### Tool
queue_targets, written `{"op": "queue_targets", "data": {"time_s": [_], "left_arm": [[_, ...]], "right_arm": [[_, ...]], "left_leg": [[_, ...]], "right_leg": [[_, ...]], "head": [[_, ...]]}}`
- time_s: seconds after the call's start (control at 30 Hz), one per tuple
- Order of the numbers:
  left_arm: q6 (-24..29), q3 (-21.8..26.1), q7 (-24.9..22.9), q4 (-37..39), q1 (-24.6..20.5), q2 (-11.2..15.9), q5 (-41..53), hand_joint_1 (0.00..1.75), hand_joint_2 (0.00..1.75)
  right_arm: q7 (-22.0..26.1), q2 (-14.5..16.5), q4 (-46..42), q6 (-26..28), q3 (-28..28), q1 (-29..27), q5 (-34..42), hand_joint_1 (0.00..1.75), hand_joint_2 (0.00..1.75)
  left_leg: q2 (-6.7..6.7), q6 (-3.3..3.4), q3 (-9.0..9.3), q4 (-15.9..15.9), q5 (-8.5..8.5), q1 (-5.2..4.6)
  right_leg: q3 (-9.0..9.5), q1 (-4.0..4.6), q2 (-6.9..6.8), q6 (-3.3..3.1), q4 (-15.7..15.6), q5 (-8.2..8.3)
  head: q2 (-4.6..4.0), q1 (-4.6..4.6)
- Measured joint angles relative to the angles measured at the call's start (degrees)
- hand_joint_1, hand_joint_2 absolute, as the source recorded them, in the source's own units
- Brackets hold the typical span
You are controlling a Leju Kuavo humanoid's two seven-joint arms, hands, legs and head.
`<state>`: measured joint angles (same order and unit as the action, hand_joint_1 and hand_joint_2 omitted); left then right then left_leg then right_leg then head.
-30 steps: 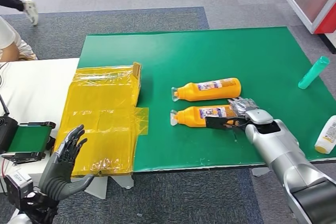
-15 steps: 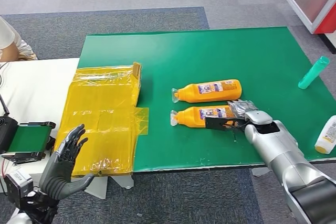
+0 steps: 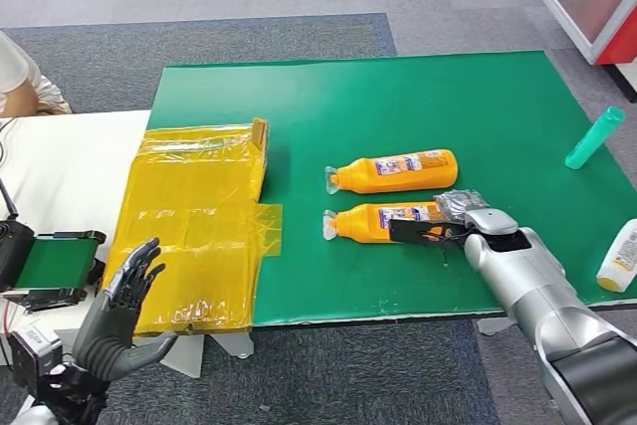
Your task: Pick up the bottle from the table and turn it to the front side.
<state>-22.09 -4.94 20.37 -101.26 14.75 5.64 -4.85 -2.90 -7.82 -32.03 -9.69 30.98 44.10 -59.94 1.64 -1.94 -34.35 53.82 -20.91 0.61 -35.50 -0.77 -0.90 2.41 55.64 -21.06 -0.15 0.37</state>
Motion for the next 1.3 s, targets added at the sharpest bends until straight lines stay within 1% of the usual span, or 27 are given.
{"op": "queue_targets", "data": {"time_s": [0.1,0.2,0.27,0.33,0.43,0.53,0.67,0.83,0.93,1.0,1.07,1.13,1.2,1.3], "left_arm": [[-0.44,0.01,0.18,0.00,-0.01,0.04,-0.55,0.00,1.75],[-1.28,0.02,0.45,0.02,-0.14,0.04,-1.13,0.00,1.75],[-1.59,0.02,0.62,0.02,-0.28,0.04,-1.25,0.00,1.75],[-1.71,0.02,0.95,0.02,-0.43,0.05,-1.53,0.00,1.75],[-1.83,0.02,1.48,0.02,-0.66,0.13,-2.09,0.00,1.75],[-1.92,0.02,1.81,0.03,-0.95,0.15,-2.69,0.00,1.75],[-1.75,0.25,2.27,0.10,-1.98,0.06,-5.12,0.00,1.75],[3.32,0.55,1.61,0.15,-4.91,-0.71,-3.57,0.00,1.75],[4.37,0.53,1.11,0.15,-6.71,-1.19,-3.05,0.00,1.75],[4.43,0.51,1.10,0.15,-7.30,-1.38,-3.14,0.00,1.75],[3.86,0.42,1.11,0.16,-8.07,-1.49,-4.09,0.00,1.75],[2.37,-0.08,0.14,0.39,-9.59,-1.79,-7.16,0.00,1.75],[0.36,-1.33,-1.76,1.19,-11.74,-2.41,-12.15,0.00,1.75],[-1.78,-5.28,-4.02,3.34,-15.53,-3.64,-18.76,0.00,1.75]], "right_arm": [[2.14,0.01,0.13,1.02,-0.85,-0.35,4.21,1.75,1.75],[5.76,0.08,-0.54,1.21,-2.94,-1.41,9.99,1.75,1.75],[8.44,0.10,-2.17,0.73,-4.61,-2.73,14.87,1.75,1.75],[11.36,0.11,-5.04,-0.46,-6.75,-4.77,21.41,1.75,1.75],[14.99,0.11,-11.63,-2.62,-10.33,-9.02,31.73,1.75,1.75],[16.96,0.11,-17.93,-4.00,-12.91,-12.87,38.10,1.75,1.75],[21.39,0.19,-29.27,-5.55,-15.76,-19.62,49.76,1.75,1.75],[23.90,0.85,-44.73,-9.33,-17.34,-28.79,62.44,1.75,1.75],[24.30,1.13,-50.23,-10.37,-17.55,-32.11,64.55,1.75,1.75],[24.71,1.15,-52.20,-10.96,-17.73,-33.29,65.39,1.75,1.75],[25.87,1.37,-53.55,-12.84,-17.98,-34.24,68.02,1.75,1.75],[27.18,2.15,-54.55,-15.16,-18.15,-35.30,71.58,1.75,1.75],[27.79,3.45,-55.03,-16.74,-17.87,-36.26,74.02,1.75,1.75],[27.84,5.44,-54.42,-17.54,-15.99,-36.95,75.40,1.75,1.75]], "left_leg": [[0.00,0.00,0.00,0.00,0.00,0.00],[0.00,0.00,-0.01,0.00,0.00,0.00],[0.00,0.00,-0.01,0.00,0.00,0.00],[0.00,0.00,-0.01,0.00,0.00,0.00],[0.00,0.00,-0.02,0.00,-0.03,0.00],[0.00,0.00,-0.04,0.00,-0.05,0.00],[-0.01,0.01,-0.07,0.00,-0.07,0.00],[-0.01,-0.02,-0.07,0.00,-0.11,0.01],[-0.01,-0.04,-0.06,0.00,-0.12,0.01],[-0.01,-0.04,-0.05,0.00,-0.12,0.00],[-0.01,-0.02,-0.04,0.00,-0.11,0.00],[-0.01,-0.01,-0.04,0.01,-0.10,0.00],[-0.01,-0.02,-0.04,0.01,-0.09,0.00],[-0.01,-0.05,-0.04,0.01,-0.06,0.00]], "right_leg": [[-0.01,0.00,0.00,0.00,0.00,0.00],[-0.01,0.00,0.00,0.00,0.00,0.00],[-0.02,0.00,0.00,0.00,0.00,0.00],[-0.03,0.00,0.00,0.00,0.00,-0.01],[-0.04,0.00,-0.01,-0.01,0.00,-0.03],[-0.06,0.00,-0.01,-0.01,0.00,-0.05],[-0.06,0.00,-0.03,0.00,0.00,-0.08],[-0.08,0.01,-0.03,-0.05,0.00,-0.11],[-0.08,0.01,-0.02,-0.06,0.00,-0.10],[-0.09,0.01,-0.01,-0.06,0.00,-0.10],[-0.09,0.00,-0.02,-0.05,-0.01,-0.10],[-0.07,0.00,-0.03,-0.04,-0.01,-0.09],[-0.08,0.00,-0.03,-0.05,-0.01,-0.07],[-0.09,0.01,-0.02,-0.07,-0.01,-0.04]], "head": [[0.00,0.01],[0.00,0.00],[0.00,0.00],[0.00,0.00],[0.00,0.00],[0.00,0.00],[0.00,0.01],[0.00,0.01],[0.00,0.01],[0.00,0.01],[0.00,0.02],[0.00,0.02],[0.00,-0.01],[0.00,-0.01]]}}
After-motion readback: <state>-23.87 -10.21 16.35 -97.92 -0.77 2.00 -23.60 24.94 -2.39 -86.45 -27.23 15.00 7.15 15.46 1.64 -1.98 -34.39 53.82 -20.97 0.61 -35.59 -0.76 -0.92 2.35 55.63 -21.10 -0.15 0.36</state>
